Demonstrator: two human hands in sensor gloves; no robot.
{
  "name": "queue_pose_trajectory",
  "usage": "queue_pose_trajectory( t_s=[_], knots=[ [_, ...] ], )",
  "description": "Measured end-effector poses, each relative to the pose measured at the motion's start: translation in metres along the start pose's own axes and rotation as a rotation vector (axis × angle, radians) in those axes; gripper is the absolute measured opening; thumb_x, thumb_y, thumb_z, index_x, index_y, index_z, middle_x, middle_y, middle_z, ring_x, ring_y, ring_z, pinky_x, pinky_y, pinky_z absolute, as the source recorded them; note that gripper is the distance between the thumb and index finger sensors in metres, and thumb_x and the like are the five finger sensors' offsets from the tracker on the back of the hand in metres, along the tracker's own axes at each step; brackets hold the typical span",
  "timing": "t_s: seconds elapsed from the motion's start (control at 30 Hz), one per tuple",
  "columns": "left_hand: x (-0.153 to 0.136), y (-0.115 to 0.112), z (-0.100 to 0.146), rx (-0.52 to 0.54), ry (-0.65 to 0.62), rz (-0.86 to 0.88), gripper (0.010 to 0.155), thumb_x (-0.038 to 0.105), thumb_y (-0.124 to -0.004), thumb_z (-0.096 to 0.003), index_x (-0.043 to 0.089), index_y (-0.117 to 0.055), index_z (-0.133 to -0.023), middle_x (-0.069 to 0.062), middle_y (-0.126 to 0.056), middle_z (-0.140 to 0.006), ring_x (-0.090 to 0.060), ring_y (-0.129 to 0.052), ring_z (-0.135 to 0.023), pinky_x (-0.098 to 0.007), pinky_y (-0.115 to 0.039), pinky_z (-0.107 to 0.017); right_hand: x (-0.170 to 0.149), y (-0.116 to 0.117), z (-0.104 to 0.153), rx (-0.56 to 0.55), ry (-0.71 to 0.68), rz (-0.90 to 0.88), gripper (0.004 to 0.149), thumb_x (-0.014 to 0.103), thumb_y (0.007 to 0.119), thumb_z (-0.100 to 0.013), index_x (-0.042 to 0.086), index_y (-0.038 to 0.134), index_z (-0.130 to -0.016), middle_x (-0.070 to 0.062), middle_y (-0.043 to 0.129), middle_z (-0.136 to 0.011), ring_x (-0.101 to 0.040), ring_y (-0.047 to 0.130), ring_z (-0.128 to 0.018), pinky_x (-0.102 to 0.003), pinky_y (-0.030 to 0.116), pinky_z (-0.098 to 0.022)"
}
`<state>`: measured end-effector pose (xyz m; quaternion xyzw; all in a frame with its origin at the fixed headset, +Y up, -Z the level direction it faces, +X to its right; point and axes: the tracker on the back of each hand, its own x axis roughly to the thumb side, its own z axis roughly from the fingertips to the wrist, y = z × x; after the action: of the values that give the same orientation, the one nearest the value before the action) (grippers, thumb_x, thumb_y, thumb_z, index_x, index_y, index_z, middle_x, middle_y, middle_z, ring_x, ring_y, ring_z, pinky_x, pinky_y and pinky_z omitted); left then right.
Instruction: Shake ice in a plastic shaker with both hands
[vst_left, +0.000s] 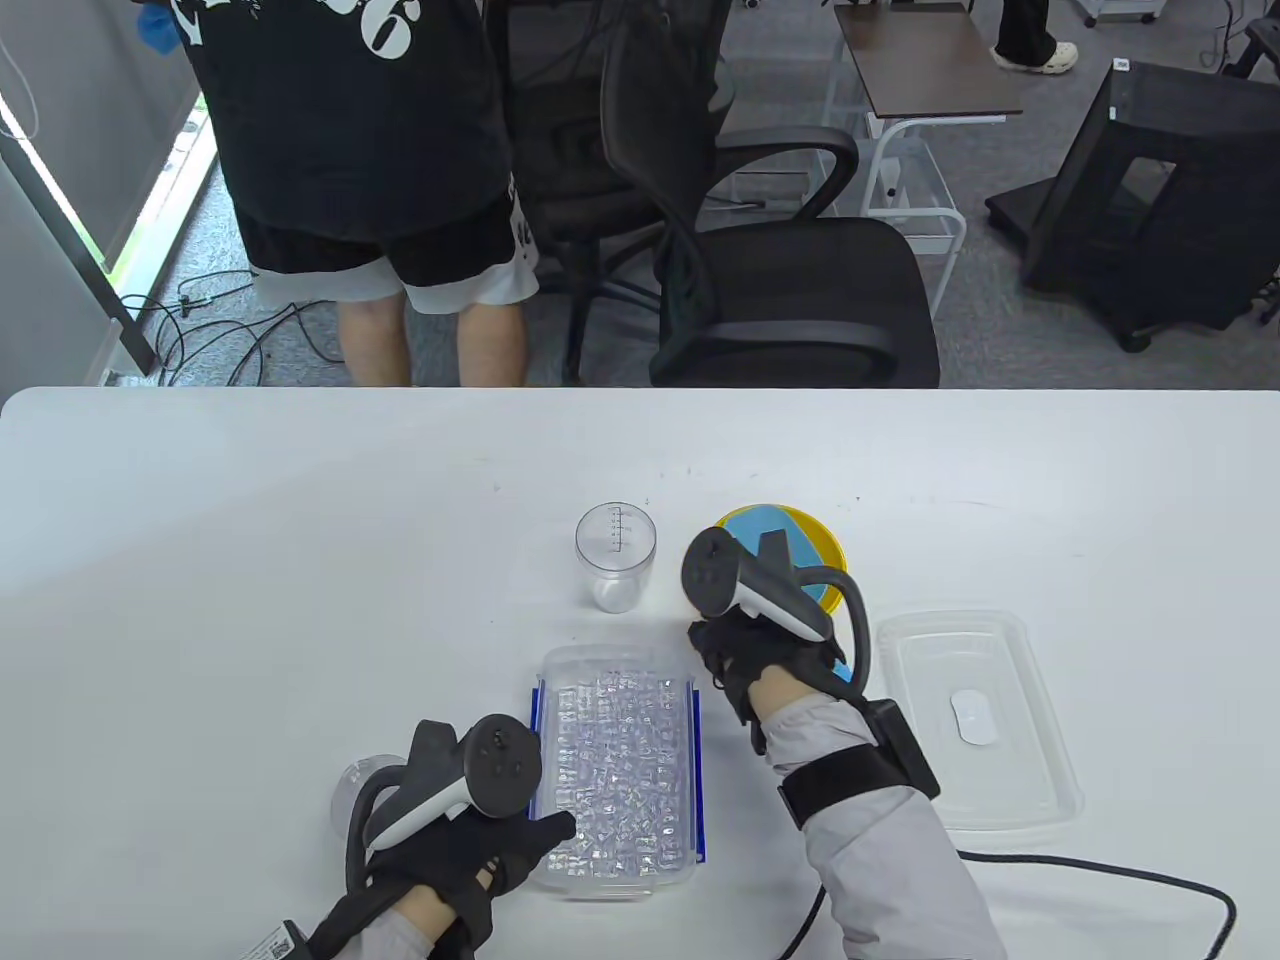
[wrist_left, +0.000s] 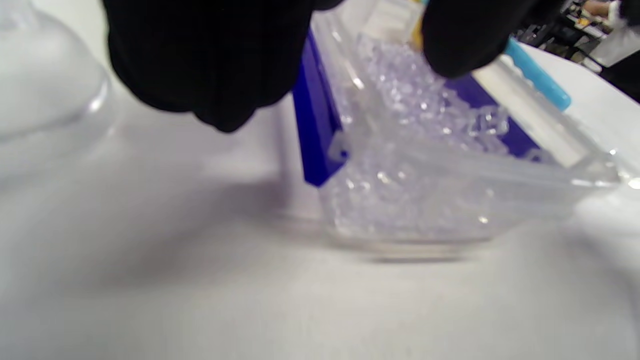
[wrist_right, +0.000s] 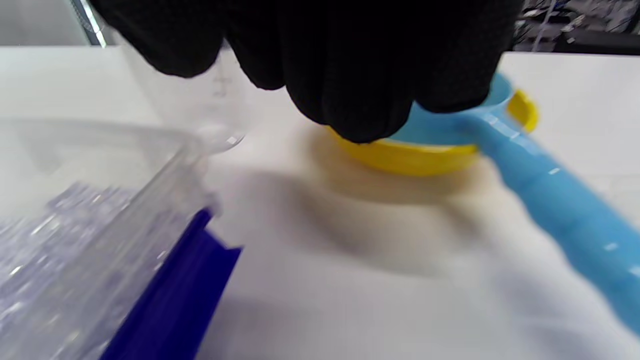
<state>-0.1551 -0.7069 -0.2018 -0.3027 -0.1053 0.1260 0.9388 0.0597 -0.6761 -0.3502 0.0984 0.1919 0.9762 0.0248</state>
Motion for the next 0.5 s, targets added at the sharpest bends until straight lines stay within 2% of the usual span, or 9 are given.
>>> queue_pose_trajectory(
  t_s=[0.1, 0.17, 0.23, 0.5],
  knots=[
    [-0.005, -0.011, -0.004, -0.043, -0.005, 0.074, 0.089, 0.051, -0.069, -0.0629, 0.000, -0.018, -0.114, -0.026, -0.091, -0.089, -0.036, -0.101, -0.064, -0.045, -0.091, -0.045, 0.017, 0.019, -0.013, 0.097, -0.022, 0.024, 0.055, 0.033, 0.076, -0.054, 0.011, 0.062, -0.102, -0.024, 0.075, -0.098, -0.045, 0.088, -0.076, -0.058, 0.077, -0.052],
    [-0.009, -0.014, -0.006, -0.007, -0.001, 0.145, 0.087, 0.045, -0.072, -0.0624, 0.000, -0.018, -0.113, -0.024, -0.094, -0.083, -0.033, -0.104, -0.058, -0.042, -0.092, -0.041, 0.024, 0.029, -0.020, 0.115, -0.032, 0.056, 0.051, 0.032, 0.075, -0.054, 0.014, 0.064, -0.101, -0.019, 0.079, -0.096, -0.043, 0.089, -0.075, -0.056, 0.078, -0.052],
    [-0.011, -0.014, -0.007, -0.020, -0.001, 0.152, 0.087, 0.045, -0.074, -0.0619, -0.001, -0.021, -0.113, -0.022, -0.097, -0.076, -0.028, -0.106, -0.051, -0.039, -0.094, -0.036, 0.027, 0.031, -0.022, 0.036, -0.037, 0.077, 0.047, 0.031, 0.078, -0.052, 0.015, 0.073, -0.096, -0.017, 0.086, -0.090, -0.042, 0.093, -0.070, -0.055, 0.081, -0.049],
    [-0.010, -0.014, -0.015, -0.169, -0.001, 0.269, 0.097, 0.044, -0.084, -0.0585, -0.008, -0.019, -0.110, -0.016, -0.104, -0.063, -0.021, -0.110, -0.038, -0.034, -0.097, -0.027, 0.031, 0.032, -0.017, -0.013, -0.045, 0.106, 0.046, 0.032, 0.080, -0.050, 0.016, 0.078, -0.093, -0.015, 0.092, -0.080, -0.035, 0.096, -0.060, -0.050, 0.082, -0.045]
  ],
)
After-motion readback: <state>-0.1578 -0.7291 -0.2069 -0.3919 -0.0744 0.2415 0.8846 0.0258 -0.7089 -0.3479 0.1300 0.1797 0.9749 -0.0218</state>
